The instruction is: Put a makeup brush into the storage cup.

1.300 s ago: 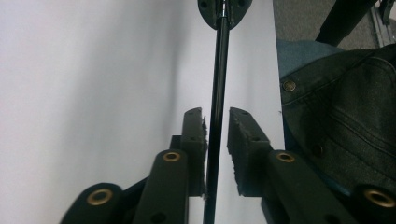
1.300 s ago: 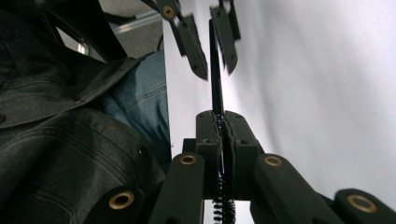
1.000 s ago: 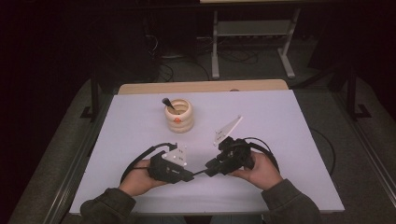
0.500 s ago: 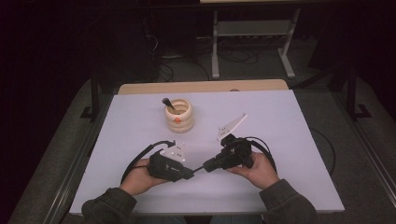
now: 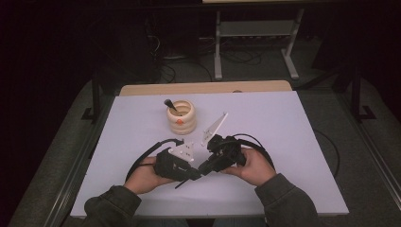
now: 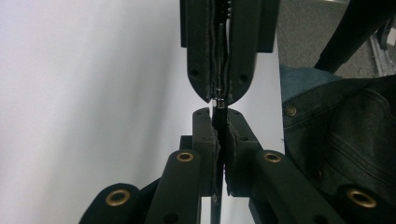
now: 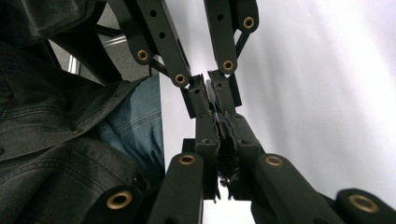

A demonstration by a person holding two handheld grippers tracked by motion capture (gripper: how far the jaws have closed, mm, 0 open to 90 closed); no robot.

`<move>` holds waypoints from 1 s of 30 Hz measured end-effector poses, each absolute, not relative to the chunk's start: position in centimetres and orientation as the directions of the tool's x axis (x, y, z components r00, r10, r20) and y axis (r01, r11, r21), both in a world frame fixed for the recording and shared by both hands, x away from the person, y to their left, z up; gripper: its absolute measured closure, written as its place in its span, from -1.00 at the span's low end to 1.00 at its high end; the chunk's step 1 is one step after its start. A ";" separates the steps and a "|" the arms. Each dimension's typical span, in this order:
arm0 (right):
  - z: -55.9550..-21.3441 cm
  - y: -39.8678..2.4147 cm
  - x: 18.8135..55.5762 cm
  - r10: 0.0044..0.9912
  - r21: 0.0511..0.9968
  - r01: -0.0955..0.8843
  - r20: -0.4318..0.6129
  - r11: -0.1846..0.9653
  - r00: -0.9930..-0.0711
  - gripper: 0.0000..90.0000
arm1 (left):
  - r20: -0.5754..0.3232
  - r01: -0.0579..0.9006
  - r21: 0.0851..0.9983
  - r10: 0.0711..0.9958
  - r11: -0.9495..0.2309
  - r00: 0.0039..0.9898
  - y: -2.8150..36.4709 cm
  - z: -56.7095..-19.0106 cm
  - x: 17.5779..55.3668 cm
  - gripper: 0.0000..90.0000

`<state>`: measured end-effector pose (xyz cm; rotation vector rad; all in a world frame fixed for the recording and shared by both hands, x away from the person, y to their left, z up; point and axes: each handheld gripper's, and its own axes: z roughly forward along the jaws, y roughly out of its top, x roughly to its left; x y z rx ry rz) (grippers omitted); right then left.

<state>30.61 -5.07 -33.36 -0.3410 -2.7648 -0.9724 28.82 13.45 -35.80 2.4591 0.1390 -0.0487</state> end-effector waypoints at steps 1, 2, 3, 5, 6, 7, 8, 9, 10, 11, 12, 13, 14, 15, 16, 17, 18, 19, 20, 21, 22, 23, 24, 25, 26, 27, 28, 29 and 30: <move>-33.4 -5.2 30.6 0.154 0.601 0.275 0.246 0.750 -0.957 0.80 | -0.059 0.110 0.625 0.094 -0.773 0.994 13.5 -35.8 28.9 0.88; -33.4 -5.2 30.6 0.154 0.601 0.275 0.246 0.750 -0.957 0.80 | -0.059 0.110 0.625 0.094 -0.773 0.994 13.5 -35.8 28.9 0.88; -33.6 -5.6 30.7 0.178 0.619 0.307 0.262 0.723 -0.948 0.61 | -0.065 0.131 0.632 0.116 -0.763 0.991 13.6 -35.8 29.1 0.88; -33.8 -6.2 30.8 0.196 0.631 0.314 0.251 0.709 -0.948 0.50 | -0.068 0.149 0.642 0.137 -0.752 0.988 13.8 -35.7 29.3 0.88; -33.8 -6.2 30.8 0.196 0.631 0.314 0.251 0.709 -0.948 0.50 | -0.068 0.149 0.642 0.137 -0.752 0.988 13.8 -35.7 29.3 0.88; -34.0 -6.5 30.8 0.202 0.637 0.322 0.257 0.701 -0.945 0.47 | -0.075 0.159 0.647 0.146 -0.745 0.987 13.9 -35.7 29.4 0.88; -34.3 -7.1 30.8 0.220 0.645 0.341 0.262 0.684 -0.939 0.38 | -0.077 0.177 0.655 0.168 -0.734 0.983 14.1 -35.6 29.7 0.88; -34.5 -7.4 30.8 0.232 0.646 0.349 0.263 0.679 -0.937 0.35 | -0.085 0.193 0.660 0.182 -0.726 0.980 14.2 -35.6 29.8 0.88; -34.7 -7.7 30.7 0.235 0.657 0.348 0.257 0.669 -0.937 0.31 | -0.092 0.206 0.664 0.195 -0.719 0.976 14.3 -35.5 30.0 0.88; -34.9 -8.1 30.6 0.248 0.657 0.363 0.265 0.661 -0.932 0.31 | -0.100 0.224 0.671 0.213 -0.706 0.972 14.4 -35.5 30.1 0.88; -34.9 -8.1 30.6 0.248 0.657 0.363 0.265 0.661 -0.932 0.31 | -0.100 0.224 0.671 0.213 -0.706 0.972 14.4 -35.5 30.1 0.88; -35.0 -8.4 30.6 0.258 0.662 0.368 0.262 0.653 -0.930 0.30 | -0.106 0.238 0.678 0.229 -0.695 0.968 14.5 -35.4 30.3 0.88; -35.3 -9.0 30.4 0.275 0.667 0.383 0.267 0.639 -0.924 0.27 | -0.117 0.258 0.693 0.248 -0.673 0.962 14.8 -35.3 30.7 0.88; -35.4 -9.3 30.3 0.285 0.670 0.387 0.263 0.634 -0.922 0.26 | -0.124 0.273 0.699 0.264 -0.661 0.956 14.9 -35.2 30.9 0.88; -35.5 -9.6 30.2 0.291 0.673 0.391 0.263 0.628 -0.920 0.24 | -0.127 0.279 0.703 0.271 -0.654 0.954 15.0 -35.1 31.1 0.88; -35.7 -9.9 30.1 0.303 0.675 0.399 0.263 0.621 -0.916 0.21 | -0.131 0.288 0.708 0.280 -0.645 0.951 15.1 -35.1 31.3 0.88; -35.8 -10.2 30.1 0.307 0.677 0.399 0.259 0.618 -0.916 0.19 | -0.138 0.300 0.711 0.293 -0.636 0.946 15.2 -35.1 31.4 0.88; -36.0 -10.4 30.0 0.315 0.679 0.412 0.270 0.608 -0.910 0.15 | -0.135 0.301 0.714 0.298 -0.632 0.945 15.3 -35.0 31.6 0.88; -36.1 -10.6 29.9 0.322 0.676 0.422 0.277 0.604 -0.905 0.11 | -0.146 0.314 0.720 0.308 -0.619 0.940 15.4 -35.0 31.8 0.88; -36.3 -10.9 29.9 0.334 0.678 0.429 0.276 0.597 -0.901 0.08 | -0.147 0.320 0.725 0.317 -0.609 0.937 15.5 -35.0 31.9 0.88; -36.5 -11.2 29.8 0.342 0.681 0.433 0.275 0.590 -0.899 0.05 | -0.147 0.320 0.725 0.317 -0.609 0.937 15.5 -35.0 31.9 0.88; -36.6 -11.4 29.8 0.346 0.682 0.440 0.281 0.584 -0.895 0.04 | -0.156 0.334 0.730 0.331 -0.597 0.931 15.6 -35.0 32.2 0.88; -36.6 -11.4 29.8 0.346 0.682 0.440 0.281 0.584 -0.895 0.04 | -0.156 0.334 0.730 0.331 -0.597 0.931 15.6 -35.0 32.2 0.88; -36.9 -11.8 29.8 0.361 0.684 0.446 0.276 0.577 -0.891 -0.01 | -0.158 0.339 0.730 0.337 -0.594 0.928 15.6 -35.0 32.4 0.89; -37.1 -12.1 29.8 0.366 0.687 0.448 0.275 0.572 -0.889 -0.03 | -0.163 0.346 0.730 0.342 -0.590 0.925 15.7 -35.0 32.7 0.89; -37.1 -12.1 29.8 0.366 0.687 0.448 0.275 0.572 -0.889 -0.03 | -0.163 0.346 0.730 0.342 -0.590 0.925 15.7 -35.0 32.7 0.89; -37.3 -12.5 29.7 0.376 0.695 0.452 0.274 0.559 -0.885 -0.04 | -0.168 0.358 0.728 0.354 -0.584 0.920 15.8 -34.9 32.9 0.89; -37.5 -12.7 29.7 0.382 0.697 0.452 0.269 0.557 -0.884 -0.06 | -0.168 0.358 0.728 0.354 -0.584 0.920 15.8 -34.9 32.9 0.89; -37.6 -12.9 29.6 0.388 0.701 0.452 0.265 0.551 -0.883 -0.07 | -0.177 0.368 0.731 0.362 -0.574 0.915 15.9 -34.9 33.2 0.89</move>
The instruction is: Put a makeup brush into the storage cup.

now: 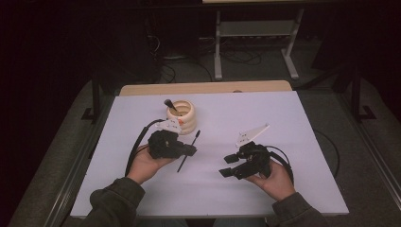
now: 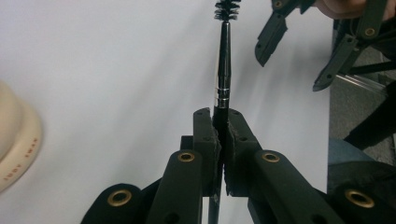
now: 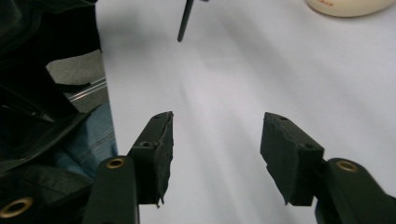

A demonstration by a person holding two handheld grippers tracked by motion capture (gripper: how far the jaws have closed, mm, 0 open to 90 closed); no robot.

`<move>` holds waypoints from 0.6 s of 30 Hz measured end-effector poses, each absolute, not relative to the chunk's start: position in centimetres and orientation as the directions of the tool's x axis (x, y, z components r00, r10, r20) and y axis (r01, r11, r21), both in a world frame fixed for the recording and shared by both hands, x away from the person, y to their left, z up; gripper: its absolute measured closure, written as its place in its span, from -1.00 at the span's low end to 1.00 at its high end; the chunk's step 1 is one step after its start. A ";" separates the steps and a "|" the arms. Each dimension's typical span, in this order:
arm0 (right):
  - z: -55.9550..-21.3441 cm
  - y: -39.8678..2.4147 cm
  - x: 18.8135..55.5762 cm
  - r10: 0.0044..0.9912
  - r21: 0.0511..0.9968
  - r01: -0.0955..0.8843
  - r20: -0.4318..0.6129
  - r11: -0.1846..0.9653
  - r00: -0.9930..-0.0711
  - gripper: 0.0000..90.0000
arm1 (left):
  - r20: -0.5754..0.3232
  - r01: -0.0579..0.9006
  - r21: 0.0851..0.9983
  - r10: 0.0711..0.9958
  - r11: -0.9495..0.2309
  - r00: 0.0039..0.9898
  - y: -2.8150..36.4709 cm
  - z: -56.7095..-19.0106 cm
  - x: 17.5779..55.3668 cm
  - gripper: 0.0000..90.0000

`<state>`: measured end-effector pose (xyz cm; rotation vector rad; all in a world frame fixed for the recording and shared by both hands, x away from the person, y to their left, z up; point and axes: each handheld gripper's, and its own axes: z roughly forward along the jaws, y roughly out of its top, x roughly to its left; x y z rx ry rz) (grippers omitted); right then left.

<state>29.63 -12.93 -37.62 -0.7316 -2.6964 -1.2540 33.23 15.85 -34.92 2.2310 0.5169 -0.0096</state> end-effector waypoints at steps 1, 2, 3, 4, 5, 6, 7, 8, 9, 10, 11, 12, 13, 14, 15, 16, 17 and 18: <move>-37.7 -13.1 29.6 0.391 0.702 0.454 0.265 0.549 -0.881 -0.08 | -0.170 0.365 0.731 0.363 -0.577 0.916 15.9 -34.8 33.4 0.89; -37.9 -13.4 29.6 0.398 0.704 0.457 0.263 0.544 -0.879 -0.10 | -0.173 0.370 0.731 0.369 -0.573 0.913 16.0 -34.8 33.6 0.89; -38.0 -13.6 29.6 0.405 0.703 0.461 0.262 0.542 -0.876 -0.12 | -0.177 0.377 0.732 0.376 -0.567 0.910 16.0 -34.7 33.8 0.89; -38.2 -13.8 29.6 0.410 0.703 0.465 0.264 0.538 -0.873 -0.13 | -0.177 0.377 0.732 0.376 -0.567 0.910 16.0 -34.7 33.8 0.89; -38.3 -14.0 29.6 0.417 0.704 0.470 0.266 0.533 -0.869 -0.14 | -0.180 0.382 0.737 0.383 -0.557 0.906 16.1 -34.5 34.1 0.89; -38.4 -14.3 29.7 0.422 0.704 0.475 0.268 0.529 -0.866 -0.16 | -0.174 0.380 0.738 0.387 -0.557 0.906 16.1 -34.4 34.3 0.89; -38.5 -14.5 29.7 0.426 0.705 0.475 0.265 0.526 -0.865 -0.17 | -0.178 0.384 0.740 0.390 -0.552 0.903 16.1 -34.3 34.5 0.89; -38.6 -14.7 29.8 0.433 0.707 0.479 0.266 0.520 -0.861 -0.18 | -0.181 0.386 0.742 0.391 -0.548 0.902 16.2 -34.2 34.7 0.89; -38.7 -15.0 29.8 0.435 0.707 0.483 0.268 0.517 -0.859 -0.18 | -0.181 0.386 0.742 0.391 -0.548 0.902 16.2 -34.2 34.7 0.89; -38.7 -15.2 29.8 0.444 0.707 0.489 0.270 0.511 -0.855 -0.19 | -0.184 0.391 0.750 0.400 -0.533 0.898 16.3 -33.9 35.1 0.89; -38.8 -15.3 29.9 0.446 0.711 0.486 0.266 0.508 -0.855 -0.20 | -0.188 0.396 0.752 0.404 -0.527 0.895 16.4 -33.8 35.2 0.89; -38.8 -15.5 29.8 0.449 0.711 0.489 0.266 0.506 -0.853 -0.21 | -0.188 0.399 0.755 0.412 -0.519 0.891 16.4 -33.7 35.4 0.89; -38.8 -15.7 29.8 0.454 0.713 0.487 0.261 0.505 -0.852 -0.22 | -0.189 0.402 0.756 0.416 -0.517 0.890 16.5 -33.6 35.5 0.89; -38.9 -15.8 29.8 0.462 0.709 0.492 0.260 0.505 -0.848 -0.24 | -0.188 0.407 0.755 0.424 -0.515 0.886 16.5 -33.5 35.7 0.89; -38.9 -16.0 29.7 0.468 0.708 0.496 0.259 0.502 -0.845 -0.26 | -0.179 0.402 0.755 0.427 -0.518 0.886 16.6 -33.4 35.8 0.89; -38.9 -16.1 29.7 0.470 0.712 0.493 0.255 0.500 -0.845 -0.28 | -0.184 0.411 0.754 0.436 -0.513 0.881 16.6 -33.3 35.9 0.89; -38.9 -16.3 29.6 0.472 0.718 0.487 0.248 0.496 -0.846 -0.28 | -0.182 0.411 0.754 0.438 -0.513 0.880 16.6 -33.2 36.0 0.89; -38.9 -16.3 29.6 0.472 0.718 0.487 0.248 0.496 -0.846 -0.28 | -0.182 0.411 0.754 0.438 -0.513 0.880 16.6 -33.2 36.0 0.89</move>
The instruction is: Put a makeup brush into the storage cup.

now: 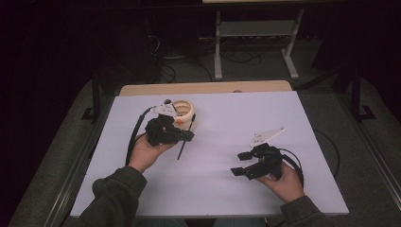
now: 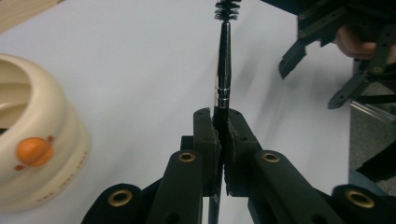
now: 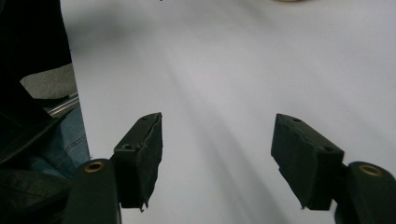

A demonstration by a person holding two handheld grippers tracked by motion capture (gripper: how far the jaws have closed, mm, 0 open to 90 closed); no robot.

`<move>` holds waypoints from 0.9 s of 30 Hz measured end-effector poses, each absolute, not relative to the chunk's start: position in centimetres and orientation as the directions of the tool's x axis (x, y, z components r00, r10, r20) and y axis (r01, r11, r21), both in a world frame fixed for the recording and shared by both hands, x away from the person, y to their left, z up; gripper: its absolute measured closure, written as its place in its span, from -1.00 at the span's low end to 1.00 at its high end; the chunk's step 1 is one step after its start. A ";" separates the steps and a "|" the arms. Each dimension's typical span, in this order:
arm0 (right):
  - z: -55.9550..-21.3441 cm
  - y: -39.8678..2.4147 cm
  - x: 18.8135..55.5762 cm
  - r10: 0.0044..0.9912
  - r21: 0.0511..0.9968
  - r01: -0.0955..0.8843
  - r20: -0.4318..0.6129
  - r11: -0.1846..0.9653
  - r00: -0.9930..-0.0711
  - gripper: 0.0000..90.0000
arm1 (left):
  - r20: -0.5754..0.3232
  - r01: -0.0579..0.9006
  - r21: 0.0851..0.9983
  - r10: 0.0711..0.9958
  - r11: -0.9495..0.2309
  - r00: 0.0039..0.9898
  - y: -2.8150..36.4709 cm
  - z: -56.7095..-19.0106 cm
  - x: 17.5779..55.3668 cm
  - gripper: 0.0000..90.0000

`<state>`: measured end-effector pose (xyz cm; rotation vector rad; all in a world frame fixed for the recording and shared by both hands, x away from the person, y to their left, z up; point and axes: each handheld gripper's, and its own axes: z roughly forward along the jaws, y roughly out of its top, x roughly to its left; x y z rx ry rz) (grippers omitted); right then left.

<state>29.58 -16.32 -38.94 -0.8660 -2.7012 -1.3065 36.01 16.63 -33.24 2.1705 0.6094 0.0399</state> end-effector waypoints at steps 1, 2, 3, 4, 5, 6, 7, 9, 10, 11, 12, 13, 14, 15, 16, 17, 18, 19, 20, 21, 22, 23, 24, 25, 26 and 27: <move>-39.0 -16.6 29.5 0.482 0.718 0.495 0.250 0.489 -0.840 -0.31 | -0.174 0.412 0.752 0.447 -0.514 0.877 16.7 -33.0 36.3 0.89; -39.1 -16.8 29.4 0.486 0.718 0.496 0.249 0.488 -0.838 -0.32 | -0.183 0.425 0.750 0.459 -0.506 0.869 16.6 -32.8 36.3 0.89; -39.1 -16.8 29.4 0.486 0.718 0.496 0.249 0.488 -0.838 -0.32 | -0.183 0.425 0.750 0.459 -0.506 0.869 16.6 -32.8 36.3 0.89; -39.2 -17.2 29.4 0.493 0.719 0.503 0.254 0.479 -0.832 -0.33 | -0.174 0.423 0.751 0.466 -0.507 0.868 16.6 -32.5 36.5 0.89; -39.2 -17.2 29.4 0.493 0.719 0.503 0.254 0.479 -0.832 -0.33 | -0.174 0.423 0.751 0.466 -0.507 0.868 16.6 -32.5 36.5 0.89; -39.2 -17.3 29.5 0.494 0.720 0.501 0.251 0.479 -0.832 -0.34 | -0.178 0.426 0.755 0.471 -0.498 0.864 16.5 -32.3 36.6 0.89; -39.3 -17.5 29.5 0.499 0.723 0.503 0.250 0.473 -0.830 -0.35 | -0.169 0.423 0.756 0.475 -0.499 0.863 16.5 -32.0 36.9 0.89; -39.4 -17.6 29.5 0.502 0.723 0.504 0.249 0.472 -0.828 -0.35 | -0.171 0.428 0.755 0.480 -0.497 0.860 16.5 -31.8 37.0 0.89; -39.4 -17.7 29.4 0.504 0.725 0.505 0.250 0.469 -0.827 -0.34 | -0.165 0.424 0.755 0.480 -0.500 0.861 16.4 -31.6 37.1 0.89; -39.4 -17.8 29.4 0.505 0.724 0.506 0.251 0.469 -0.826 -0.34 | -0.157 0.421 0.761 0.489 -0.494 0.858 16.4 -31.2 37.2 0.89; -39.4 -17.8 29.4 0.504 0.725 0.505 0.250 0.468 -0.826 -0.34 | -0.159 0.423 0.762 0.492 -0.490 0.856 16.4 -31.0 37.3 0.89; -39.4 -17.9 29.4 0.505 0.724 0.508 0.253 0.467 -0.825 -0.34 | -0.153 0.420 0.763 0.494 -0.491 0.856 16.4 -30.7 37.3 0.89; -39.4 -17.9 29.4 0.506 0.725 0.509 0.255 0.464 -0.824 -0.35 | -0.149 0.418 0.766 0.499 -0.488 0.854 16.3 -30.5 37.4 0.89; -39.4 -17.9 29.4 0.506 0.725 0.509 0.255 0.464 -0.824 -0.35 | -0.149 0.418 0.766 0.499 -0.488 0.854 16.3 -30.5 37.4 0.89; -39.4 -17.9 29.4 0.506 0.726 0.509 0.255 0.463 -0.824 -0.36 | -0.146 0.419 0.767 0.502 -0.487 0.852 16.3 -30.3 37.5 0.89; -39.5 -17.9 29.4 0.508 0.726 0.508 0.252 0.463 -0.823 -0.37 | -0.143 0.418 0.771 0.509 -0.481 0.849 16.4 -30.0 37.7 0.89; -39.5 -17.9 29.4 0.508 0.726 0.508 0.252 0.463 -0.823 -0.37 | -0.143 0.418 0.771 0.509 -0.481 0.849 16.4 -30.0 37.7 0.89; -39.5 -18.0 29.4 0.510 0.726 0.508 0.250 0.464 -0.823 -0.37 | -0.141 0.421 0.771 0.517 -0.478 0.844 16.4 -29.6 38.1 0.89; -39.5 -18.0 29.4 0.510 0.726 0.508 0.250 0.464 -0.823 -0.37 | -0.141 0.421 0.771 0.517 -0.478 0.844 16.4 -29.6 38.1 0.89; -39.6 -18.0 29.4 0.508 0.724 0.511 0.256 0.464 -0.823 -0.37 | -0.144 0.425 0.775 0.525 -0.468 0.839 16.5 -29.3 38.5 0.89; -39.6 -18.0 29.4 0.511 0.721 0.515 0.258 0.463 -0.820 -0.37 | -0.144 0.425 0.775 0.525 -0.468 0.839 16.5 -29.3 38.5 0.89; -39.7 -18.1 29.3 0.512 0.721 0.518 0.261 0.460 -0.818 -0.37 | -0.145 0.428 0.778 0.530 -0.461 0.835 16.5 -29.1 38.7 0.89; -39.7 -18.1 29.3 0.509 0.723 0.516 0.261 0.459 -0.820 -0.37 | -0.146 0.431 0.778 0.535 -0.458 0.832 16.5 -28.9 39.0 0.89; -39.7 -18.1 29.3 0.509 0.723 0.516 0.261 0.459 -0.820 -0.37 | -0.145 0.431 0.779 0.538 -0.456 0.831 16.5 -28.8 39.2 0.89; -39.7 -18.2 29.3 0.514 0.722 0.521 0.265 0.456 -0.816 -0.37 | -0.139 0.431 0.778 0.543 -0.457 0.828 16.5 -28.6 39.5 0.89; -39.7 -18.2 29.3 0.514 0.722 0.521 0.265 0.456 -0.816 -0.37 | -0.136 0.430 0.783 0.551 -0.450 0.823 16.4 -28.4 39.7 0.89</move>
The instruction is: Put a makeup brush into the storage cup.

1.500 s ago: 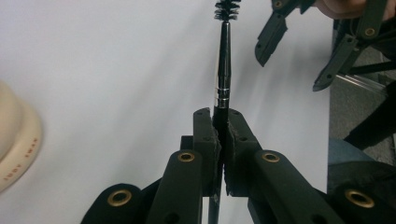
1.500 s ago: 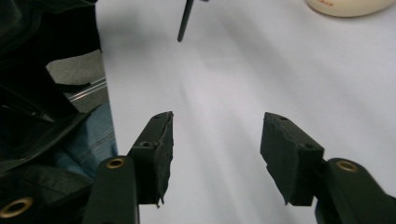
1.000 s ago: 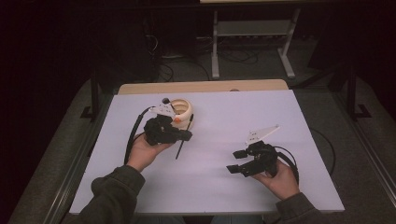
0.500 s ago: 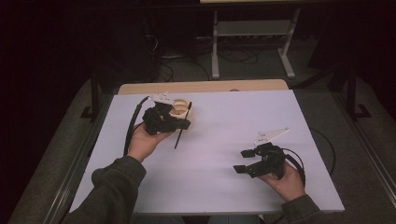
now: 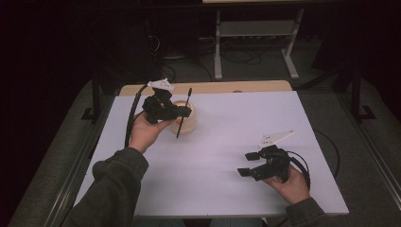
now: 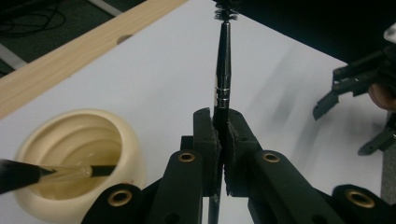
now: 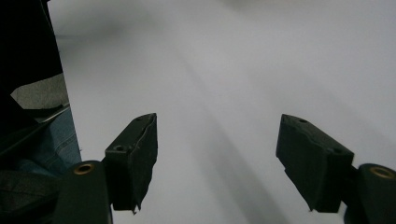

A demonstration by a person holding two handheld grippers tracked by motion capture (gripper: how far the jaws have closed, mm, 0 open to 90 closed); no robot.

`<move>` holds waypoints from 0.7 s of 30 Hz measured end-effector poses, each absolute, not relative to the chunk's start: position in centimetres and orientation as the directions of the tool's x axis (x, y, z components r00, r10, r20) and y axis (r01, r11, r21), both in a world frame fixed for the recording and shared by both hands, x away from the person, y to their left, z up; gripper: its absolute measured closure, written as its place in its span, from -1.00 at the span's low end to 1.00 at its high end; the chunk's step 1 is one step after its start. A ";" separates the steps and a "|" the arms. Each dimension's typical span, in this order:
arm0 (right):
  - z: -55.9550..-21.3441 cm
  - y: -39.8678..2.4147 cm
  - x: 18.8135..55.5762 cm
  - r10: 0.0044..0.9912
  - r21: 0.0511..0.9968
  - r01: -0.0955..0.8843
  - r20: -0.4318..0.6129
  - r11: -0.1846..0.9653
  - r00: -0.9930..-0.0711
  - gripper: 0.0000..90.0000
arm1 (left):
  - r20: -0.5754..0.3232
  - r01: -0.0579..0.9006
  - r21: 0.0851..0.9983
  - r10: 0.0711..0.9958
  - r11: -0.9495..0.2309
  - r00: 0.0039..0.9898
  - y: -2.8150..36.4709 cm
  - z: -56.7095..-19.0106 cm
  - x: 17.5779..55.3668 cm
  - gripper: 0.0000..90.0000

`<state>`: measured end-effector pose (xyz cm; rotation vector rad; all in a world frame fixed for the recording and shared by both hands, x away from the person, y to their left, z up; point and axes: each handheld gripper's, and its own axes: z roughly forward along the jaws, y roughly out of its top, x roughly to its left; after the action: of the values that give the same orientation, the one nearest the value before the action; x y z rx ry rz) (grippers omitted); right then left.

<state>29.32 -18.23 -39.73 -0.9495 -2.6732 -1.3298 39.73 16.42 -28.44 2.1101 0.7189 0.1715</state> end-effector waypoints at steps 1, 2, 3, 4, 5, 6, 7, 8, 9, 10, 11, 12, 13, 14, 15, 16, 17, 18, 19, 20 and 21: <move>-39.7 -18.2 29.3 0.516 0.720 0.526 0.270 0.452 -0.813 -0.38 | -0.125 0.425 0.779 0.550 -0.461 0.826 16.5 -28.2 40.1 0.89; -39.7 -18.3 29.3 0.517 0.720 0.527 0.270 0.451 -0.812 -0.38 | -0.131 0.431 0.782 0.556 -0.451 0.821 16.4 -28.1 40.4 0.88; -39.7 -18.3 29.3 0.519 0.721 0.526 0.267 0.452 -0.812 -0.38 | -0.136 0.435 0.785 0.561 -0.441 0.816 16.4 -28.0 40.8 0.89; -39.7 -18.3 29.3 0.520 0.721 0.526 0.267 0.451 -0.811 -0.38 | -0.136 0.436 0.787 0.567 -0.436 0.813 16.3 -27.8 41.1 0.89; -39.7 -18.3 29.3 0.519 0.723 0.524 0.267 0.449 -0.812 -0.39 | -0.134 0.437 0.788 0.572 -0.434 0.810 16.3 -27.7 41.4 0.89; -39.7 -18.3 29.3 0.519 0.724 0.523 0.266 0.449 -0.813 -0.39 | -0.128 0.434 0.789 0.575 -0.434 0.808 16.2 -27.6 41.8 0.88; -39.7 -18.3 29.3 0.519 0.726 0.520 0.261 0.450 -0.814 -0.39 | -0.129 0.437 0.790 0.581 -0.429 0.804 16.2 -27.4 42.1 0.89; -39.7 -18.4 29.3 0.519 0.726 0.521 0.263 0.449 -0.813 -0.39 | -0.127 0.437 0.790 0.584 -0.429 0.802 16.2 -27.3 42.5 0.89; -39.7 -18.4 29.4 0.520 0.726 0.522 0.265 0.447 -0.812 -0.40 | -0.131 0.442 0.790 0.587 -0.425 0.799 16.1 -27.2 42.8 0.88; -39.7 -18.4 29.4 0.520 0.727 0.522 0.264 0.446 -0.812 -0.40 | -0.128 0.442 0.791 0.593 -0.422 0.795 16.1 -27.2 43.1 0.88; -39.7 -18.4 29.4 0.520 0.727 0.523 0.266 0.445 -0.812 -0.40 | -0.127 0.444 0.791 0.598 -0.420 0.791 16.1 -27.1 43.4 0.89; -39.7 -18.4 29.4 0.522 0.727 0.525 0.267 0.442 -0.810 -0.40 | -0.128 0.445 0.793 0.601 -0.416 0.789 16.1 -27.0 43.7 0.89; -39.7 -18.5 29.4 0.523 0.727 0.525 0.267 0.442 -0.810 -0.40 | -0.129 0.448 0.793 0.605 -0.413 0.786 16.2 -27.0 44.0 0.89; -39.8 -18.5 29.5 0.523 0.728 0.524 0.266 0.442 -0.810 -0.42 | -0.130 0.450 0.796 0.612 -0.404 0.780 16.1 -26.9 44.3 0.89; -39.7 -18.5 29.5 0.525 0.728 0.526 0.267 0.440 -0.808 -0.42 | -0.128 0.451 0.797 0.616 -0.402 0.777 16.1 -26.9 44.5 0.89; -39.7 -18.5 29.5 0.525 0.728 0.526 0.267 0.440 -0.808 -0.42 | -0.128 0.451 0.797 0.616 -0.402 0.777 16.1 -26.9 44.5 0.89; -39.8 -18.5 29.6 0.525 0.730 0.526 0.267 0.437 -0.808 -0.43 | -0.131 0.455 0.797 0.623 -0.396 0.771 16.1 -26.9 45.0 0.89; -39.8 -18.5 29.6 0.525 0.730 0.526 0.267 0.437 -0.808 -0.43 | -0.130 0.457 0.796 0.626 -0.397 0.769 16.1 -26.9 45.2 0.89; -39.7 -18.6 29.6 0.527 0.731 0.526 0.267 0.436 -0.807 -0.43 | -0.126 0.456 0.795 0.627 -0.400 0.769 16.1 -26.9 45.4 0.89; -39.7 -18.6 29.6 0.527 0.732 0.524 0.265 0.435 -0.808 -0.43 | -0.124 0.456 0.795 0.629 -0.400 0.767 16.1 -27.0 45.6 0.89; -39.7 -18.6 29.6 0.526 0.733 0.523 0.264 0.435 -0.808 -0.43 | -0.119 0.457 0.794 0.633 -0.402 0.765 16.1 -27.0 45.8 0.89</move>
<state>29.61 -18.65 -39.65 -0.9742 -2.6644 -1.3583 45.82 16.08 -26.96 2.0667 0.8155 0.2510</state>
